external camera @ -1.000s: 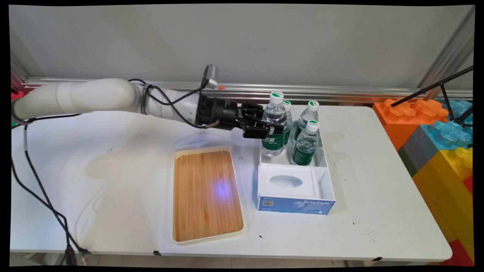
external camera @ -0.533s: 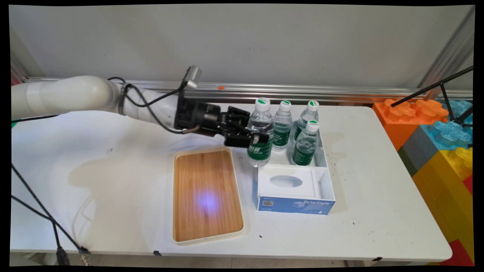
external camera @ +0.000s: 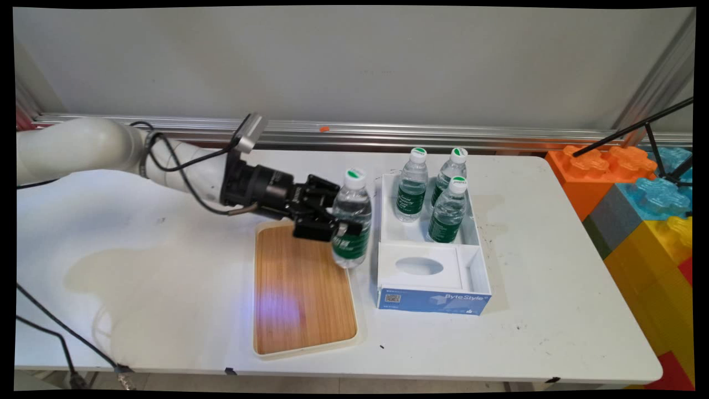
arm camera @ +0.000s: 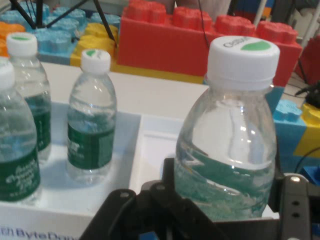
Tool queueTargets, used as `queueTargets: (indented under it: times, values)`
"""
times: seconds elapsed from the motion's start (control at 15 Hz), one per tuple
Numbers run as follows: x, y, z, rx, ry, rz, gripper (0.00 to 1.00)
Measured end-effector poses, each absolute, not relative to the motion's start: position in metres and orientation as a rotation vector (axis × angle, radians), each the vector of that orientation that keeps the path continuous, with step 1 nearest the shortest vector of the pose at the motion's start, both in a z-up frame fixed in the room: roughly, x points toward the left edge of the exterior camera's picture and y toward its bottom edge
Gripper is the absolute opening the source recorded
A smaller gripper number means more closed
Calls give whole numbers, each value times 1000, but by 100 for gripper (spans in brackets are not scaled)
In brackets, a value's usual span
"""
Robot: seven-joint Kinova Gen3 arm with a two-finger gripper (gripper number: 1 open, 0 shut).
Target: Place the picked object on the tray
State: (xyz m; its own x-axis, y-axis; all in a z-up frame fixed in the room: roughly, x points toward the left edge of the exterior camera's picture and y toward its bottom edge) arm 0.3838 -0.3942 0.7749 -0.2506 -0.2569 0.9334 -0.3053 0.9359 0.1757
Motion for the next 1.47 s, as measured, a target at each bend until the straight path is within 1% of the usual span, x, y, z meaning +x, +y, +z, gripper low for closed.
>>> queueTargets:
  times: [0.33,1.0,1.47]
  values:
    - [398,-377,764,401,-1876,18,0]
    - [399,-350,739,387,-1911,-37,0]
    - [396,-344,723,384,-1925,-51,0]
